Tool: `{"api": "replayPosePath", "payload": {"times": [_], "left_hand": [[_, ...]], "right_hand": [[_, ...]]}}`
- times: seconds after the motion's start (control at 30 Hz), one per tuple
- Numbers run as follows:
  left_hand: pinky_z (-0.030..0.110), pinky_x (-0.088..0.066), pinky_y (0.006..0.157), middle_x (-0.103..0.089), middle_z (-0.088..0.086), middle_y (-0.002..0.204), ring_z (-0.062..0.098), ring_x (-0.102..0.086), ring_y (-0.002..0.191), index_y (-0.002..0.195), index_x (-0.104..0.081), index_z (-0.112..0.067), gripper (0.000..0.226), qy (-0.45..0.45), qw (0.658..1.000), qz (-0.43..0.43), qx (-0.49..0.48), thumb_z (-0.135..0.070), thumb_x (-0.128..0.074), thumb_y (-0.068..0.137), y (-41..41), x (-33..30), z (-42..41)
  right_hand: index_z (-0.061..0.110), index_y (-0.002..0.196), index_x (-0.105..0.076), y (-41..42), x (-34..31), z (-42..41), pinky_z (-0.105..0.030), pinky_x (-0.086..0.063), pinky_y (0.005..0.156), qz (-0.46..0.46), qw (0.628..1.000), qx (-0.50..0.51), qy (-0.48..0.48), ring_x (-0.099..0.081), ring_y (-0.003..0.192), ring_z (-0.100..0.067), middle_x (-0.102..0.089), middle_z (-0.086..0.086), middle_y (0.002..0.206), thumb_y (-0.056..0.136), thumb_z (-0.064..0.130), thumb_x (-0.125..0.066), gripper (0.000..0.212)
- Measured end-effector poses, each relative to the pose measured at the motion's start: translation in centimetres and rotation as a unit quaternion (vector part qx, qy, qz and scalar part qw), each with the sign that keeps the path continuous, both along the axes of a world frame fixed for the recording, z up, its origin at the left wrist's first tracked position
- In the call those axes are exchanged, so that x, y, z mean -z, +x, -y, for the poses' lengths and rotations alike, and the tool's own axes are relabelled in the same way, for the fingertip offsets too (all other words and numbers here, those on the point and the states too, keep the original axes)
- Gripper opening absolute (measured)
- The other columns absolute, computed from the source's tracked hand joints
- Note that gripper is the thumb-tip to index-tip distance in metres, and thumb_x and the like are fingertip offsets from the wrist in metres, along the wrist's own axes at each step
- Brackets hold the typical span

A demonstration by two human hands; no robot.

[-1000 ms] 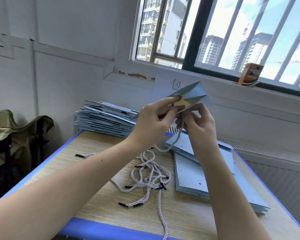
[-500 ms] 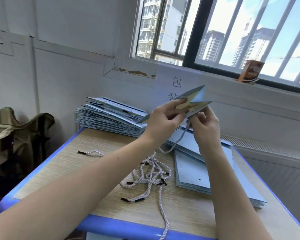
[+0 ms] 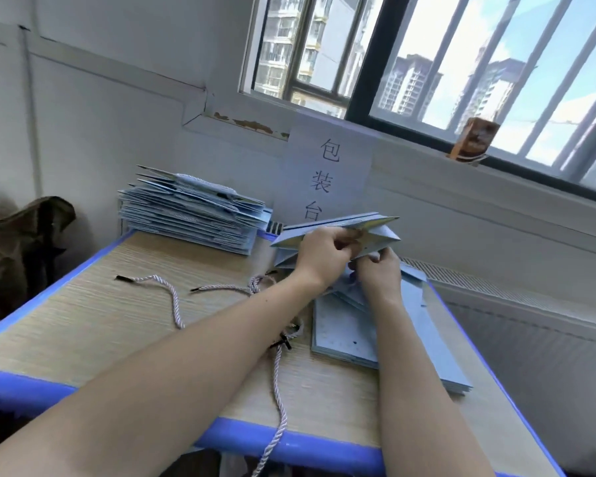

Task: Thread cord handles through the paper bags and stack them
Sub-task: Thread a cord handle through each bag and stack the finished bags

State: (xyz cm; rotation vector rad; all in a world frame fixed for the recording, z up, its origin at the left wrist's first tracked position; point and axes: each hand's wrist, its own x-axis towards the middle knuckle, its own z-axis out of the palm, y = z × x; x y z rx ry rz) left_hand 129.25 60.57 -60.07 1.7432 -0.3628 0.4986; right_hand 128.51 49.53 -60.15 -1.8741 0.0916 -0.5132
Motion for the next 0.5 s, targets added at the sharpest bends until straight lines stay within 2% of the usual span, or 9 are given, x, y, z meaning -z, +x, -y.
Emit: {"api": "replayPosePath", "payload": {"times": [0.1,0.17,0.23,0.33,0.5], "left_hand": [[0.035,-0.053,0.099,-0.075,-0.001,0.108,0.012,-0.069,0.103,0.112,-0.076,-0.014,0.026,0.036,0.999,0.0,0.026,-0.016,-0.075,0.086,-0.46,0.67,-0.3],[0.036,-0.053,0.099,-0.076,0.001,0.107,0.013,-0.069,0.103,0.115,-0.075,-0.013,0.03,0.038,0.999,-0.005,0.034,-0.012,-0.076,0.085,-0.35,0.6,-0.52],[0.037,-0.054,0.098,-0.076,0.001,0.103,0.014,-0.07,0.1,0.117,-0.073,-0.014,0.034,0.047,0.998,-0.005,0.036,-0.008,-0.074,0.084,-0.03,0.35,-0.69],[0.038,-0.054,0.097,-0.076,0.003,0.106,0.015,-0.07,0.101,0.119,-0.072,-0.013,0.035,0.04,0.998,0.012,0.04,-0.003,-0.069,0.086,0.31,0.23,-0.85],[0.038,-0.053,0.098,-0.075,0.004,0.109,0.016,-0.07,0.103,0.118,-0.072,-0.009,0.029,0.038,0.997,0.033,0.05,-0.007,-0.068,0.09,0.24,0.19,-0.09]], "right_hand": [[0.018,0.086,-0.061,0.13,1.33,-0.14,-0.054,-0.055,0.08,-0.02,0.998,-0.03,-0.061,-0.064,0.091,-0.036,-0.069,-0.014,0.093,0.084,0.011,-0.047,0.015],[0.018,0.09,-0.064,0.41,1.39,0.14,-0.056,-0.056,0.083,-0.009,0.995,-0.05,-0.08,-0.065,0.094,-0.034,-0.071,-0.011,0.096,0.081,0.015,-0.047,0.02],[0.015,0.088,-0.065,0.33,1.33,0.48,-0.047,-0.055,0.077,-0.001,0.996,-0.063,-0.058,-0.065,0.087,-0.028,-0.071,-0.007,0.089,0.084,0.011,-0.049,0.016],[0.008,0.081,-0.058,0.04,1.28,0.57,-0.034,-0.045,0.063,0.017,0.997,-0.064,0.025,-0.057,0.064,-0.017,-0.062,-0.004,0.07,0.091,0.0,-0.052,0.014],[0.009,0.088,-0.058,-0.1,0.57,0.69,-0.029,-0.044,0.056,0.009,0.99,-0.065,0.121,-0.056,0.053,-0.014,-0.059,-0.004,0.064,0.092,-0.001,-0.051,0.012]]}}
